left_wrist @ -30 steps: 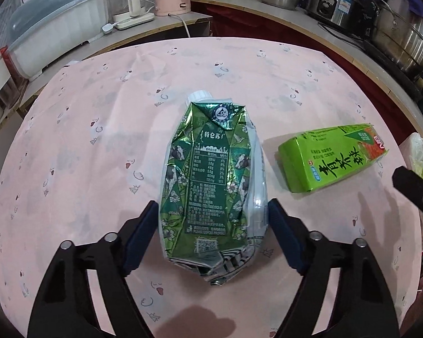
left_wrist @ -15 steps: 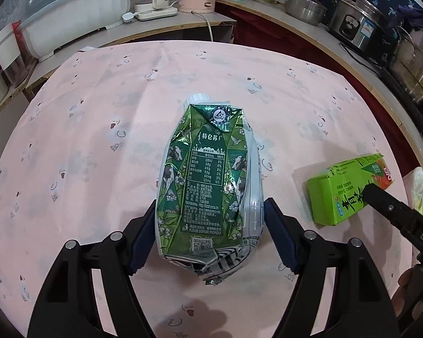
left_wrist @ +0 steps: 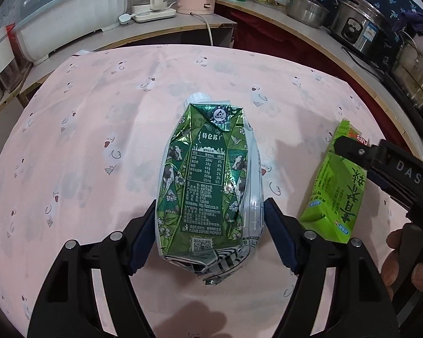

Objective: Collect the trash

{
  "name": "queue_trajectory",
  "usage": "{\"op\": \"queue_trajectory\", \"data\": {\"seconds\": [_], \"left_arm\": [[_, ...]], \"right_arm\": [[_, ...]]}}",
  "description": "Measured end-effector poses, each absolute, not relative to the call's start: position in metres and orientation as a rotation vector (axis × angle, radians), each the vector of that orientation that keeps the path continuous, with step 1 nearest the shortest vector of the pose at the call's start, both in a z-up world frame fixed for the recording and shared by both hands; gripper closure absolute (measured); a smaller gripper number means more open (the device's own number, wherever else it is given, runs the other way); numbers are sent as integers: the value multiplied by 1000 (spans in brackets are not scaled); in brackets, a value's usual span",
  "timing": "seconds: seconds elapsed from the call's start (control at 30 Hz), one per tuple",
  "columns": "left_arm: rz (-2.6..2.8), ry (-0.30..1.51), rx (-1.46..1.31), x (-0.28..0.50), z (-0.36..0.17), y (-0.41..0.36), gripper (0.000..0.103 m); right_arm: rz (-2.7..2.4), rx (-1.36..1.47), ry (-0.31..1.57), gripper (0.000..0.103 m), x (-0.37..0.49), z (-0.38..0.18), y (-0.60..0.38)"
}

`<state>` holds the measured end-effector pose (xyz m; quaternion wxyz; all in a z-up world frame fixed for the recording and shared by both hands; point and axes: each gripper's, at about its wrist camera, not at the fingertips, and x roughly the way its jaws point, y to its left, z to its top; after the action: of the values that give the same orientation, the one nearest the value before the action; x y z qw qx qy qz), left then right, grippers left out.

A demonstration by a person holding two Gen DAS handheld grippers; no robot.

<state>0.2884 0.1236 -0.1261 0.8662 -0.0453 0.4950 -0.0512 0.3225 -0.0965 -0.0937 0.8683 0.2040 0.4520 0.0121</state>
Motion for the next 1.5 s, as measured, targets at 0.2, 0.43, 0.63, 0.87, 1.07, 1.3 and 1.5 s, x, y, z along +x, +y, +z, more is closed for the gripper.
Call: {"op": "queue_trajectory", "data": {"seconds": [0.2,0.43,0.63,0.87,1.07,1.3,1.5], "left_arm": [[-119,1033,-112,290,-126,127,34],[-127,1040,-128,286,-125,132,34],[-122,1050,-130,275,-122,132,34],[-149,1042,-124,247,-110,119,34],[-193,1015,-99,221,-90,96,34],[-250,960,-54,191,-61,60,34],[-304,932,-27,164,-44,32,35]], "right_arm": [[-6,269,940,32,343,-94,-57],[-6,153,929,56,328,-94,-40],[2,237,933,84,304,-87,-57],[-8,274,909,84,264,-70,-77],[-31,294,846,84,227,-43,-99],[-60,323,770,84,186,-11,-132],[-86,346,722,84,153,6,-159]]}}
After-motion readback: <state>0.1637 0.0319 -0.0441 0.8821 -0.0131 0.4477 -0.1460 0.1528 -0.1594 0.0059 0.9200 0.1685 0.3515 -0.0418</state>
